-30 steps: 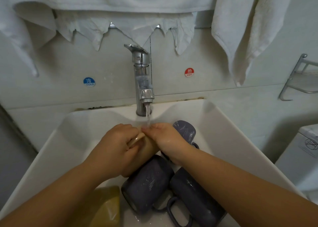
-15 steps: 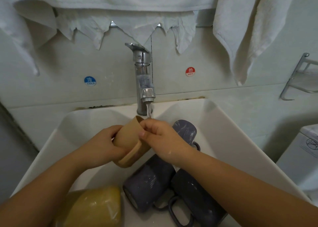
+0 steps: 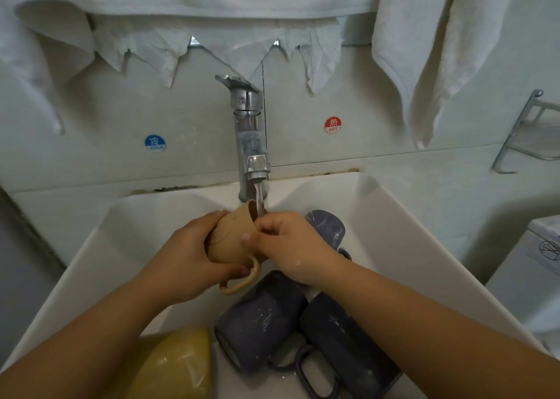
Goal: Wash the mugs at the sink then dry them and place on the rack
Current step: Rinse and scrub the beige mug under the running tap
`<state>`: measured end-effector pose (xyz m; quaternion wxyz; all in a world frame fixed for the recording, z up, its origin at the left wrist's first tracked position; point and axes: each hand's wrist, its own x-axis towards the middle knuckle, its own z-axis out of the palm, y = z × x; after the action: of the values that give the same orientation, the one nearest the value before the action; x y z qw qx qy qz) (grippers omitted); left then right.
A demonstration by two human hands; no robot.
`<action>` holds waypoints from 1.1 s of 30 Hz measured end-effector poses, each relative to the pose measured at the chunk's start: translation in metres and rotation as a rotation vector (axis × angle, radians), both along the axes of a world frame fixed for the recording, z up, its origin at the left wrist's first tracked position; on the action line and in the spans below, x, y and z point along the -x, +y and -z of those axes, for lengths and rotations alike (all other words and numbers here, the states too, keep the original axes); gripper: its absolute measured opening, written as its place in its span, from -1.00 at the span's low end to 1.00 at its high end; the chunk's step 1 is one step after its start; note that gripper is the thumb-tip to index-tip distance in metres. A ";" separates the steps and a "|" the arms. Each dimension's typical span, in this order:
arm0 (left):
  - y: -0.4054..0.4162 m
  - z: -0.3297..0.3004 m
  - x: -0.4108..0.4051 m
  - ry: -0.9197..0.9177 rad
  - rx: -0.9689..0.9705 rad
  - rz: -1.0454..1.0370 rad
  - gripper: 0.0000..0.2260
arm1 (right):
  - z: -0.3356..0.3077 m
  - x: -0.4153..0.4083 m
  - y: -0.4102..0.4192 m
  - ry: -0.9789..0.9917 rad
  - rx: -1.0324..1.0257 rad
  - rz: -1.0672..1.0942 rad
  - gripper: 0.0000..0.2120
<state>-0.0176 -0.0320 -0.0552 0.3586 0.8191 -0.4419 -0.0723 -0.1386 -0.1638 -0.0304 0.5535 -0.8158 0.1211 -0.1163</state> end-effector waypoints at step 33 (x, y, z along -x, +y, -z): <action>0.002 -0.014 0.006 -0.088 -0.035 0.020 -0.37 | 0.007 -0.022 0.005 -0.109 -0.122 0.140 -0.72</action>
<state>-0.0235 -0.0302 -0.0413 0.3235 0.8233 -0.4639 -0.0474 -0.1161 -0.1587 -0.0378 0.5982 -0.7626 0.1543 -0.1916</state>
